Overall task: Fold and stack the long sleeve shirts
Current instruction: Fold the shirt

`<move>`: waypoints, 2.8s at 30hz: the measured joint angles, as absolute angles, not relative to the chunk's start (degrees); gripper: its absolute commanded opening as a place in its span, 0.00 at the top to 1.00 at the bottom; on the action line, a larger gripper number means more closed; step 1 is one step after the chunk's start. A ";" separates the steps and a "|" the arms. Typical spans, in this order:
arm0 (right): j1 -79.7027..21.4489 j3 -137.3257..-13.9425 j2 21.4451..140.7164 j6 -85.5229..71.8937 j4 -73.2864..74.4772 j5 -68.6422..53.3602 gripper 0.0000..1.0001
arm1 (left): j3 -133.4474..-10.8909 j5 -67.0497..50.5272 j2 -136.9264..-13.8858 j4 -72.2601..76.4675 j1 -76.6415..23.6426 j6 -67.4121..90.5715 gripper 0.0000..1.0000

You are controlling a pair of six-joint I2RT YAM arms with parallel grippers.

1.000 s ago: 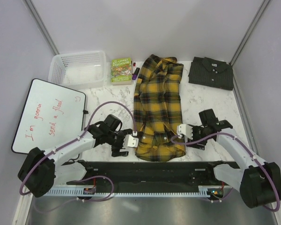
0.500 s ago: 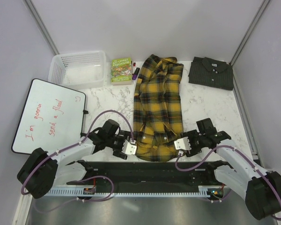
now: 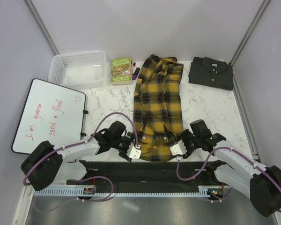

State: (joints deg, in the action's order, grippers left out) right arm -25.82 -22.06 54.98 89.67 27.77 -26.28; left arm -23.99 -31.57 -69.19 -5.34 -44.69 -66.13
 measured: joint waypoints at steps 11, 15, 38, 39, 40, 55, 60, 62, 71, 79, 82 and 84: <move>-28.88 -20.69 57.34 90.11 21.63 -25.93 0.66 | -26.52 -30.94 -74.00 -5.56 -46.22 -67.88 0.73; -29.93 -19.88 57.21 88.95 21.56 -25.21 0.86 | -26.96 -29.26 -74.85 -6.20 -47.16 -67.70 0.93; -34.39 -26.98 31.20 76.38 51.96 -27.40 1.00 | -28.47 -27.20 -49.36 -24.38 -59.40 -51.00 0.98; -34.39 -27.46 31.48 75.70 51.94 -27.27 1.00 | -28.62 -26.98 -49.41 -24.40 -59.40 -50.48 0.98; -34.39 -27.99 31.73 74.59 51.68 -26.92 1.00 | -28.95 -26.74 -49.52 -24.43 -59.35 -49.98 0.98; -19.46 -55.53 68.79 70.57 42.44 -26.33 1.00 | -58.41 -33.45 -77.97 -24.18 -32.64 -48.93 0.98; -15.05 -66.28 85.67 71.64 39.27 -27.46 1.00 | -68.82 -33.34 -92.53 -21.41 -27.09 -48.93 0.98; -14.87 -68.47 91.44 71.59 37.58 -27.33 1.00 | -72.03 -32.95 -98.35 -20.78 -25.80 -48.93 0.98; -12.91 -69.32 103.74 69.08 32.34 -26.85 1.00 | -79.64 -30.11 -112.92 -19.75 -24.86 -47.46 0.98; -13.54 -68.64 105.78 65.60 28.91 -24.95 1.00 | -82.48 -28.34 -114.80 -20.78 -25.06 -43.48 0.98; -15.77 -61.73 102.41 65.71 25.74 -23.14 1.00 | -79.53 -27.99 -113.91 -21.23 -25.65 -41.63 0.98; -17.82 -57.25 98.43 65.23 24.25 -22.39 1.00 | -75.16 -27.77 -111.77 -22.11 -26.41 -40.84 0.98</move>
